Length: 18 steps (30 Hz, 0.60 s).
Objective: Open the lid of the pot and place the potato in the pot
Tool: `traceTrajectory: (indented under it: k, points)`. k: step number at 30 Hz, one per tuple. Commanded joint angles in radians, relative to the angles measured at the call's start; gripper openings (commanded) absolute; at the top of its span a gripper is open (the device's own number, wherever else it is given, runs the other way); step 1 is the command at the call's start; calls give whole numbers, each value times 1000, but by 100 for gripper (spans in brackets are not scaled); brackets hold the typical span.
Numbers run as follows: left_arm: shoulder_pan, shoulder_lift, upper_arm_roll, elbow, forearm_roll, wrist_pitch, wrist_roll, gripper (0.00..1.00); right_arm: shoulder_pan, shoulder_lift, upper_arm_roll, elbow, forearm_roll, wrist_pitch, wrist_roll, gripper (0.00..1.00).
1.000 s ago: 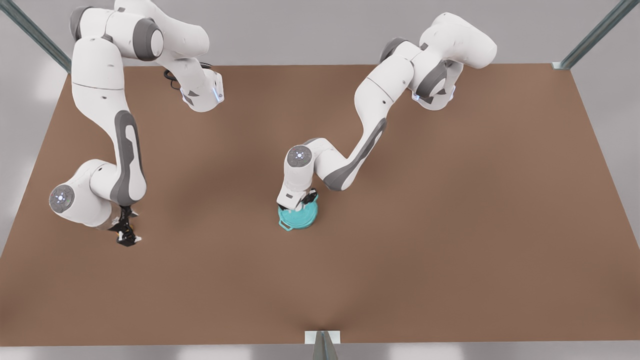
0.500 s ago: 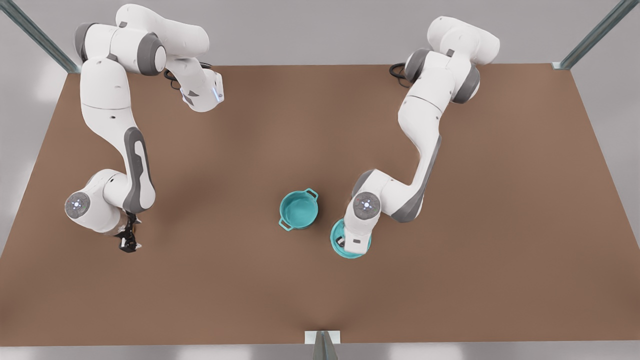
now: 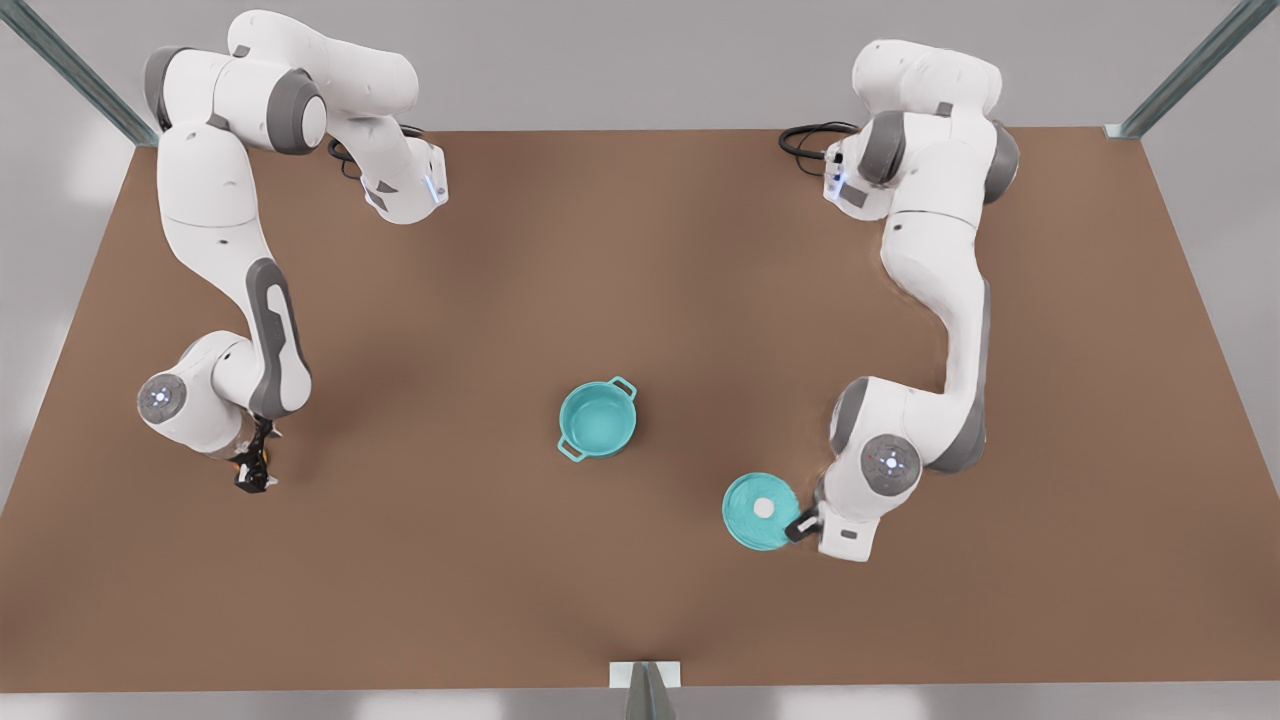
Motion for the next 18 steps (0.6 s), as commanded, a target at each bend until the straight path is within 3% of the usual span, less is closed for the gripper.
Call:
traceTrajectory:
  k: [1, 2, 3, 6, 18]
  points:
    - [107, -152, -3, -10, -121, -428, 716, 100, -8, 1, 0, 0, -1, 35, 25, 100]
    - [127, -268, 8, -106, -127, -422, 813, 100, -12, -1, 0, 1, -4, 35, 13, 100]
    - [178, -457, 8, -371, -127, -284, 944, 100, -15, 1, 0, 0, -14, 33, -24, 100]
    - [184, -493, 16, -323, -88, -421, 916, 100, -26, 4, 0, 3, -21, 35, -65, 100]
    - [183, -493, 14, -343, -147, -494, 773, 100, -57, 30, 12, 14, -67, 47, -68, 100]
